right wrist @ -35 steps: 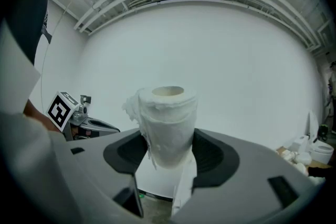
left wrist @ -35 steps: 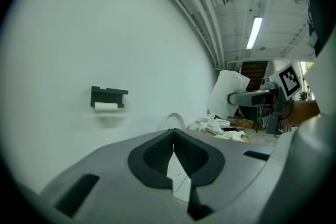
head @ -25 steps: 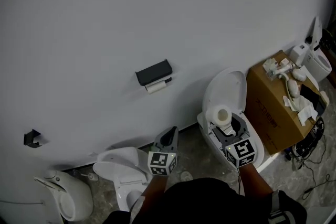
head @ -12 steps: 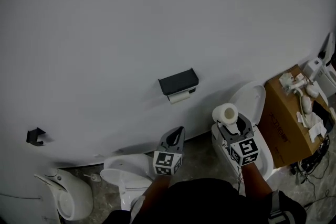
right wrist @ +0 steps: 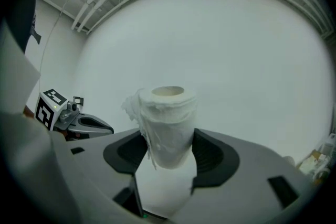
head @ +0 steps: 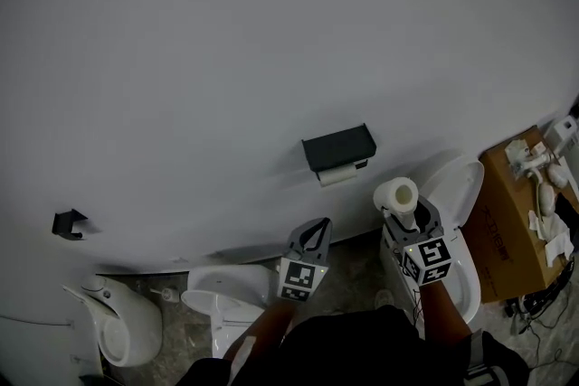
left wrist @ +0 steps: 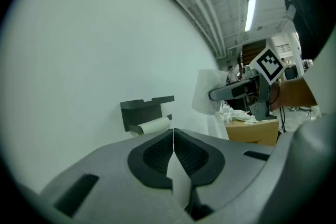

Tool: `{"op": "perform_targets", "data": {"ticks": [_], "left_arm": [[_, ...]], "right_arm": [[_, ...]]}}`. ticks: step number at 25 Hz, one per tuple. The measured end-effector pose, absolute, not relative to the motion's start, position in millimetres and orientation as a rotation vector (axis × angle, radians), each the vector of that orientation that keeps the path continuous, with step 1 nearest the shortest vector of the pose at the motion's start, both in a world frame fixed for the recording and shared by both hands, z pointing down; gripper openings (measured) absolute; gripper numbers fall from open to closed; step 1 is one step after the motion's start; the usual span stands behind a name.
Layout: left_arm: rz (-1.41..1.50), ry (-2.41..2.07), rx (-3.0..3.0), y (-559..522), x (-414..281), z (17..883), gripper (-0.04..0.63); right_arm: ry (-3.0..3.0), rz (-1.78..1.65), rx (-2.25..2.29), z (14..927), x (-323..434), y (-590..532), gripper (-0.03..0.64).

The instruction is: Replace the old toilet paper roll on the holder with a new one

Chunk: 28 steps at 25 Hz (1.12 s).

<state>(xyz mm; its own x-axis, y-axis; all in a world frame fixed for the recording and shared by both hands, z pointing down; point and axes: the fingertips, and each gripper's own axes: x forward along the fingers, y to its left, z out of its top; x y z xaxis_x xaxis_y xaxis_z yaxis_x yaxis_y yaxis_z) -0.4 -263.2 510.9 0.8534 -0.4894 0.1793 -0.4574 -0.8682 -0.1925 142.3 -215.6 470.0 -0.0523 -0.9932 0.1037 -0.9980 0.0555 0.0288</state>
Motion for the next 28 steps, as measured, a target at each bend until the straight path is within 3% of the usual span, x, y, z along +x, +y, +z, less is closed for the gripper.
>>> {"op": "perform_targets", "data": {"ticks": [7,12,16,28], "left_arm": [[-0.448,0.808,-2.630,-288.6,24.2,513.2,0.012],[-0.576,0.846,-2.541,-304.0,43.4,516.2,0.143],[-0.683,0.838,-2.371,-314.0,54.7,522.1,0.187],[-0.943,0.775,-1.958,-349.2,81.5,541.3,0.192]], "right_arm": [[-2.245,0.099,2.038,476.6,161.6,-240.8,0.258],[-2.291,0.100,1.992,476.4,175.1,-252.0,0.258],[-2.315,0.107,1.962,476.9,183.7,-256.6,0.258],[-2.357,0.136,1.891,486.1,213.1,-253.8,0.258]]}}
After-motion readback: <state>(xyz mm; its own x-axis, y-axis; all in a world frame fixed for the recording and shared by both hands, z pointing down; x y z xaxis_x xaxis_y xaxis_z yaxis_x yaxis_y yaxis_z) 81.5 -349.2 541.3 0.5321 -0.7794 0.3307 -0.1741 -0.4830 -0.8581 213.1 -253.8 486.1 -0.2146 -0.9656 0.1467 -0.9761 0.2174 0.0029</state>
